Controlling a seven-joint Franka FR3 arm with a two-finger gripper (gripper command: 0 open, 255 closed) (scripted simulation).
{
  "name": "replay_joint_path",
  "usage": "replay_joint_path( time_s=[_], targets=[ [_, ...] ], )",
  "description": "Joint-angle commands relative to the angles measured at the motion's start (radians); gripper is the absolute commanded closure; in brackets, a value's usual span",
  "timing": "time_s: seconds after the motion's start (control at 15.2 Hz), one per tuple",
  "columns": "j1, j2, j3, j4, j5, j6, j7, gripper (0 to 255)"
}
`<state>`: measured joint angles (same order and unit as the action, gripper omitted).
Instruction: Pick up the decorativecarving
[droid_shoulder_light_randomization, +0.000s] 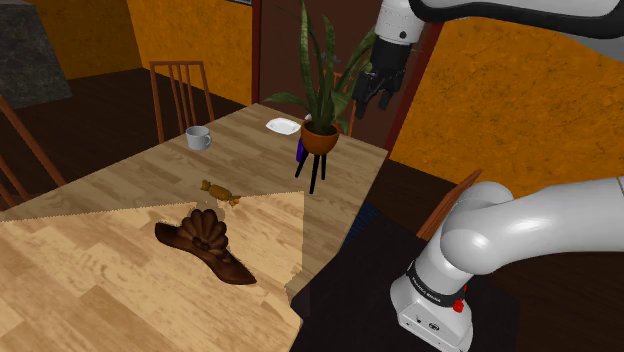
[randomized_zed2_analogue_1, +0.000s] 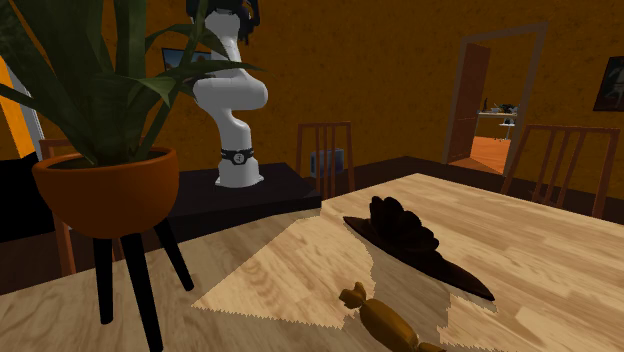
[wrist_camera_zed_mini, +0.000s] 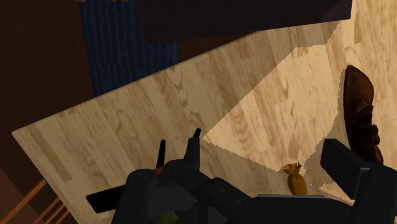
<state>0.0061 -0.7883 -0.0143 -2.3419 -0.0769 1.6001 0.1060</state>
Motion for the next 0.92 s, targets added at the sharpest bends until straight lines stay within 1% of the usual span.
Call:
replay_joint_path(
  time_s=[0.0,0.46,0.86],
  targets=[
    [0.0,0.0,0.0,0.0,0.0,0.0,0.0,0],
    [0.036,0.123,0.062,-0.084,0.077,0.187,0.093,0],
    [0.069,0.274,0.116,-0.109,0.136,0.353,0.162,0]
  ],
)
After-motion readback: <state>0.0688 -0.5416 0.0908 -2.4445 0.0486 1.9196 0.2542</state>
